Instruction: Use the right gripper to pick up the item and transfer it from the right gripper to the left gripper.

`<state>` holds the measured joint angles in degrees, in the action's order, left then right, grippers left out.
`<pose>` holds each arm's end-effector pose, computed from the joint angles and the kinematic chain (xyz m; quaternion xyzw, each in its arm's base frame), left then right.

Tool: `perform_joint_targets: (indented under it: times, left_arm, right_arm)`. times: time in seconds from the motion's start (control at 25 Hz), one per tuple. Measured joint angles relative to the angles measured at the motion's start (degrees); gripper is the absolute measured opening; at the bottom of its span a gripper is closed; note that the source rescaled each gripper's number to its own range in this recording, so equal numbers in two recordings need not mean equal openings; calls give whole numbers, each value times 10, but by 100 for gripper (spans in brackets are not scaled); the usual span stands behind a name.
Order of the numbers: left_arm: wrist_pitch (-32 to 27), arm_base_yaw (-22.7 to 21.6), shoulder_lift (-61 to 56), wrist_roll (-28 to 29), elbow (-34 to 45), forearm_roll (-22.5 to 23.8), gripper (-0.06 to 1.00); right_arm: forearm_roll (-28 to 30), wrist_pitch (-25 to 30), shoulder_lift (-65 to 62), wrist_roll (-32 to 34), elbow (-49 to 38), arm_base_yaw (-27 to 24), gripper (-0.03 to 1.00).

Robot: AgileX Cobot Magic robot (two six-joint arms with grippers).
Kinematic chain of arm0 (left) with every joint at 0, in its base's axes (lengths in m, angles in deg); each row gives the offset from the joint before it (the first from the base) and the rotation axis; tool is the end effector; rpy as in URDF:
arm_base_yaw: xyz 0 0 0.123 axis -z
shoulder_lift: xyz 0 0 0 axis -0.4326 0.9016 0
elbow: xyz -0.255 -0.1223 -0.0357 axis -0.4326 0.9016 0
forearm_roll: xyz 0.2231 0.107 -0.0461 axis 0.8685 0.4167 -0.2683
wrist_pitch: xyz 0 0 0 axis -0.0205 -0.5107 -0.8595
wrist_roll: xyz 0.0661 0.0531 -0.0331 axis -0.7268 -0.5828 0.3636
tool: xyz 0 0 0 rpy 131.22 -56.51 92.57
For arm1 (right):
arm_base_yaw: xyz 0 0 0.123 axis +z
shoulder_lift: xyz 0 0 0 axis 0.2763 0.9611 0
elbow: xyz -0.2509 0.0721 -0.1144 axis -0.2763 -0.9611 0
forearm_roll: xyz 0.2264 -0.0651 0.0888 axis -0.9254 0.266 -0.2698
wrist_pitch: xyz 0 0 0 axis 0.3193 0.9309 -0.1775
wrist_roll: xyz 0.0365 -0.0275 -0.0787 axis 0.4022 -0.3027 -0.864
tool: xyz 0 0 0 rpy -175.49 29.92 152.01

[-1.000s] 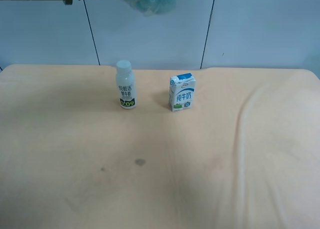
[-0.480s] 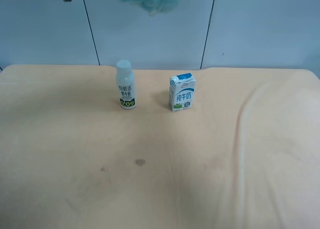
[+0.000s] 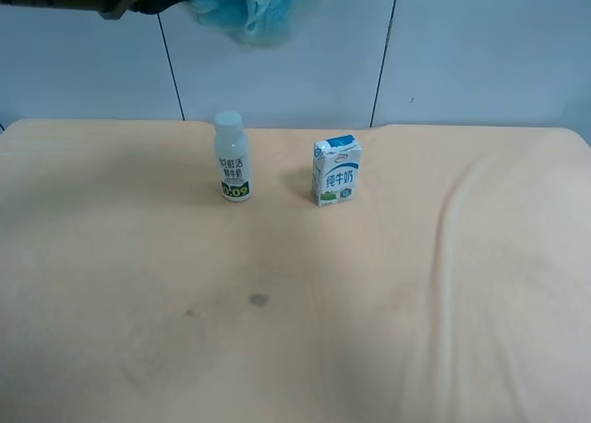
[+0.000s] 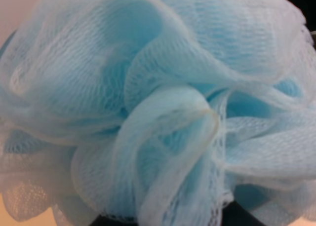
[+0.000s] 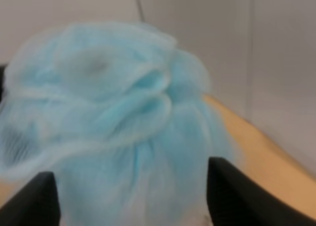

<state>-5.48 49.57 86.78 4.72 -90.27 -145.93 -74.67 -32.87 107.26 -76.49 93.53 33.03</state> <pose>0.2452 -0.1414 0.3507 0.2551 0.7443 -0.2570 0.5612 0.2548 0.1378 0.4109 -0.3517 0.7193 0.3170 0.5083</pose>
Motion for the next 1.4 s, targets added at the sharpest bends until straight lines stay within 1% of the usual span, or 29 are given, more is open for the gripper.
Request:
perform_joint_targets:
  times: [0.08,0.2,0.24,0.32,0.36,0.44,0.6,0.72,0.76,0.92,1.04,1.2,1.32,1.4]
  left_arm:
    - [17,0,-9,45,0,57,0]
    - [29,0,-15,121,0,158,0]
    - [29,0,-15,151,-1,188,0]
    - [29,0,-15,216,-1,266,0]
    - [29,0,-15,245,-1,300,0]
    - [29,0,-15,318,-1,382,0]
    - [29,0,-15,454,-1,529,0]
    - [23,0,-15,545,-1,625,0]
    - [19,0,-15,571,-1,656,0]
    - [-7,0,-15,680,-1,767,0]
    - [-26,0,-15,742,-1,831,0]
    - [-50,0,-15,795,-2,884,0]
    - [-72,0,-15,825,3,906,0]
    - [-76,0,-15,840,21,918,0]
  right_arm:
    - [62,-10,-23,47,0,0,68]
    - [177,-12,-65,143,0,0,68]
    - [221,-10,-81,172,0,0,68]
    - [312,6,-115,244,0,0,68]
    - [349,18,-136,274,0,0,68]
    - [432,57,-179,345,0,1,68]
    - [551,158,-278,448,0,0,68]
    - [601,227,-356,494,0,0,68]
    - [611,240,-378,507,1,0,68]
    - [633,250,-462,546,-9,2,68]
    - [635,250,-522,567,-57,2,68]
    - [648,251,-596,599,-157,2,68]
    - [648,254,-642,614,-233,2,68]
    - [648,256,-665,624,-271,2,68]
